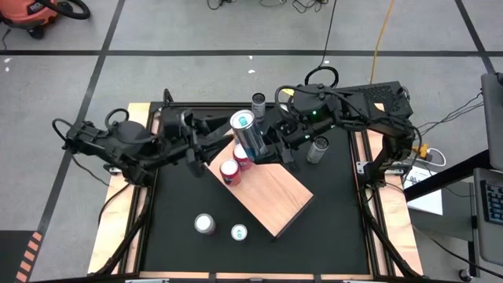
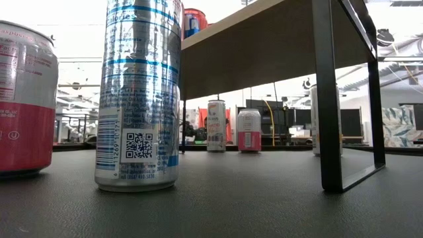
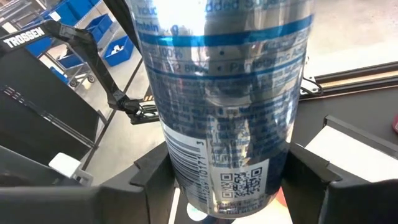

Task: Place canned beverage on shelf
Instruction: Put the bottom blue soda can on the shelf aligned with the other blue soda can

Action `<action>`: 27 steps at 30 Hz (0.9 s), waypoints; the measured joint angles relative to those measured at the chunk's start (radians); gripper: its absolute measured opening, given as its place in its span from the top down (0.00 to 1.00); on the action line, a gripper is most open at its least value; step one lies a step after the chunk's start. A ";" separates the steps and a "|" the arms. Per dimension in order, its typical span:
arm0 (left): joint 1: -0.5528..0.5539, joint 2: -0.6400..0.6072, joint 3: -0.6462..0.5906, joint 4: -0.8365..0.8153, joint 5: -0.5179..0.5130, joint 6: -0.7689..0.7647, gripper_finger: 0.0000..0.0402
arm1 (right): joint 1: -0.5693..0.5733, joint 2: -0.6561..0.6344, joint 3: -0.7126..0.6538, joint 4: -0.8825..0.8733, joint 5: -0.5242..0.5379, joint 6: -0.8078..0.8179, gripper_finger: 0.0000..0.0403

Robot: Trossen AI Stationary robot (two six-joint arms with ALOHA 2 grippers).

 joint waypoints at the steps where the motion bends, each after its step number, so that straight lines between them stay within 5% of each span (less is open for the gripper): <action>1: 0.014 0.000 0.000 -0.018 0.018 -0.019 0.22 | 0.000 0.001 0.000 -0.001 0.000 0.000 0.48; 12: 0.114 0.001 0.000 -0.032 0.268 -0.078 0.22 | 0.000 0.034 0.000 -0.006 0.001 0.019 0.48; 27: 0.146 0.001 0.000 -0.085 0.326 -0.097 0.29 | -0.007 0.035 0.000 -0.010 0.004 0.012 0.48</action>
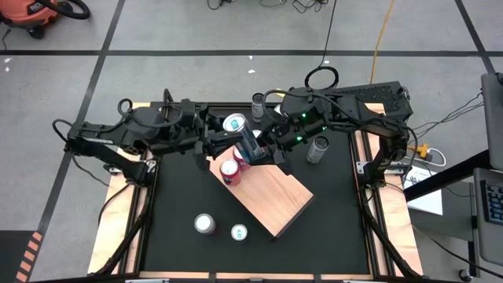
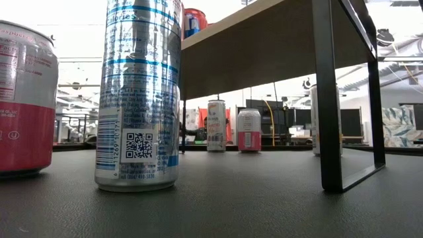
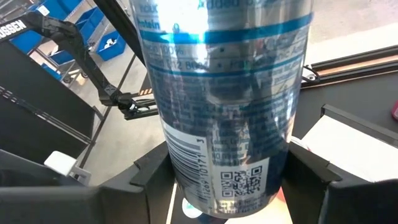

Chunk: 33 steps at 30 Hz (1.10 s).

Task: Place canned beverage on shelf
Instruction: Put the bottom blue soda can on the shelf aligned with the other blue soda can

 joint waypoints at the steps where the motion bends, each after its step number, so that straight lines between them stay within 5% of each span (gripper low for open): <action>1: 0.000 0.000 0.000 -0.001 0.000 0.000 0.29 | 0.000 0.000 0.000 -0.001 0.000 -0.003 0.48; 16: -0.001 0.000 0.000 -0.009 0.008 0.007 0.40 | 0.000 0.000 0.000 -0.002 -0.001 -0.008 0.46; 33: -0.045 -0.073 -0.001 -0.058 -0.170 0.082 0.40 | -0.001 -0.032 0.001 -0.183 0.001 0.037 0.13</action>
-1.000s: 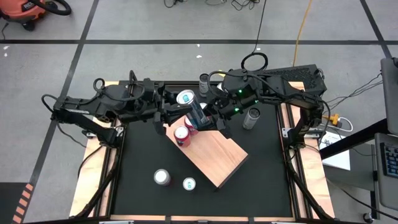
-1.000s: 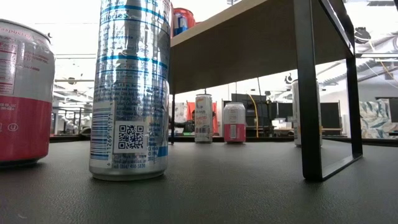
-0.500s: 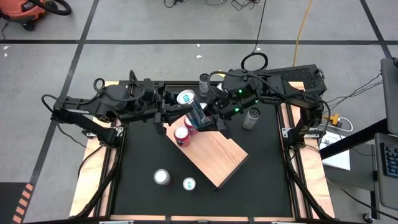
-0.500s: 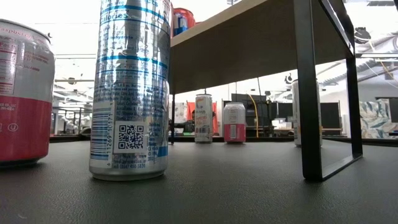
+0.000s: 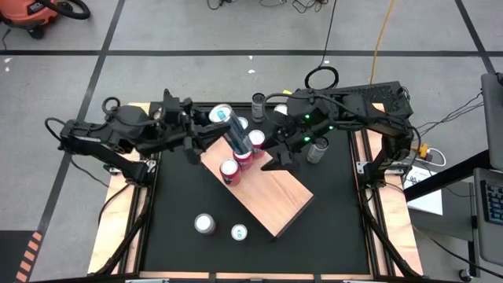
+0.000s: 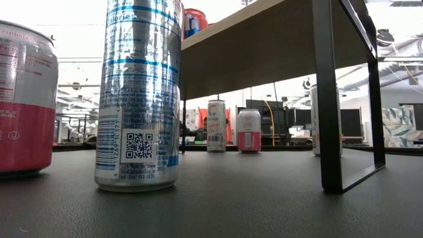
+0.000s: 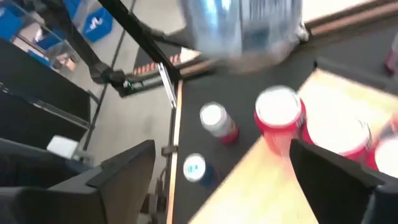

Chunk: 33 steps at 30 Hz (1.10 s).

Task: Place canned beverage on shelf
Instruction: Put the bottom blue soda can on the shelf aligned with the other blue soda can

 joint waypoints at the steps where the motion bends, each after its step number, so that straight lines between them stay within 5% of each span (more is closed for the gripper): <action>1: -0.007 -0.014 0.000 -0.015 -0.011 0.012 0.40 | 0.000 -0.009 0.000 -0.025 0.000 0.000 0.13; 19: -0.116 -0.225 0.002 -0.089 -0.335 0.384 0.40 | 0.000 -0.165 0.000 -0.204 0.006 0.019 0.13; 33: -0.093 -0.148 0.001 -0.218 -0.468 0.222 0.40 | 0.003 -0.177 0.000 -0.226 0.006 0.009 0.13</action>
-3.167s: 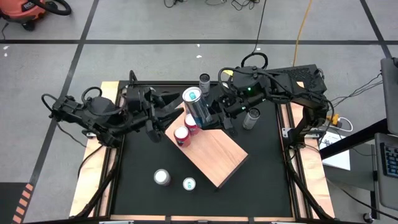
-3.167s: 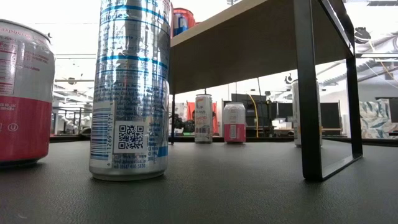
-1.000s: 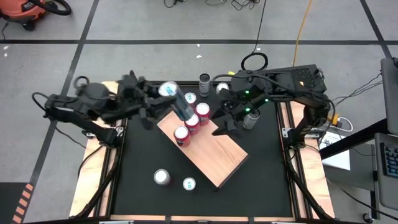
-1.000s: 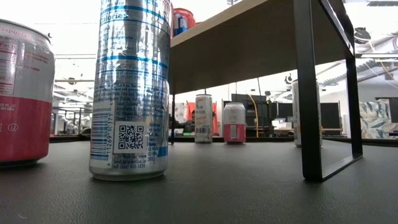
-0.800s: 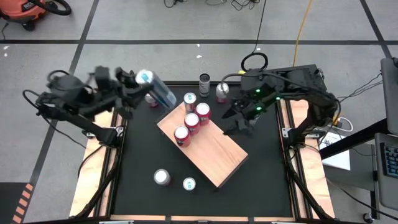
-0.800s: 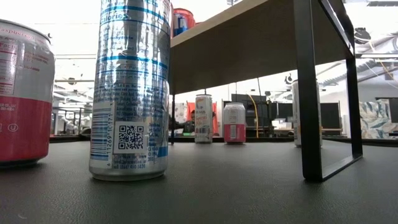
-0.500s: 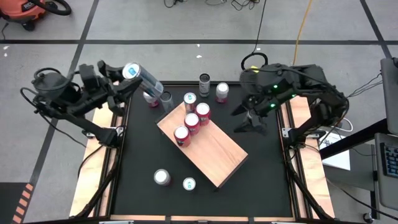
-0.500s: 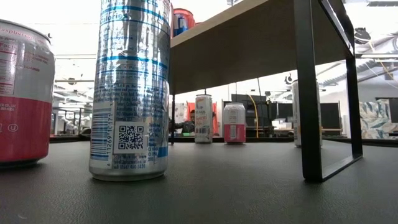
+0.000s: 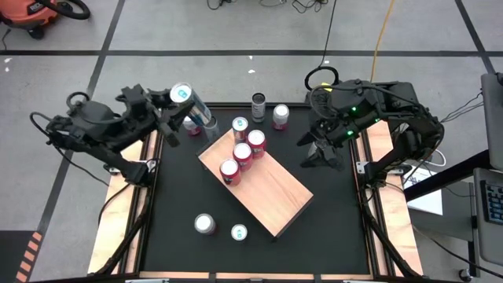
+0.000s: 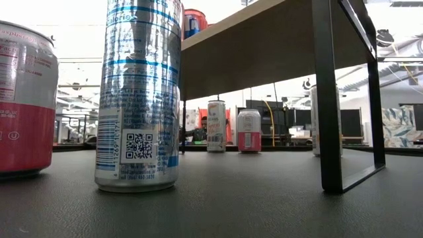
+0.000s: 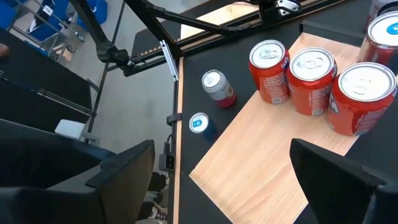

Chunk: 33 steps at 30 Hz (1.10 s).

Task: Place canned beverage on shelf
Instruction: Put the bottom blue soda can on the shelf aligned with the other blue soda can

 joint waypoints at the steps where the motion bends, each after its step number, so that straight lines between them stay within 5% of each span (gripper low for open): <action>1: 0.000 0.007 0.000 -0.002 0.000 -0.019 0.40 | 0.000 0.000 0.000 0.000 0.000 -0.002 0.13; 13: -0.003 -0.040 -0.008 -0.455 0.023 -0.333 0.40 | 0.000 0.000 0.000 0.000 -0.002 -0.001 0.13; 20: -0.003 -0.136 -0.172 -0.419 0.032 -0.380 0.40 | 0.001 0.000 0.000 0.000 0.024 0.019 0.13; 33: -0.002 -0.203 -0.551 -0.054 0.016 -0.382 0.40 | 0.000 0.000 0.000 0.027 0.130 0.049 0.13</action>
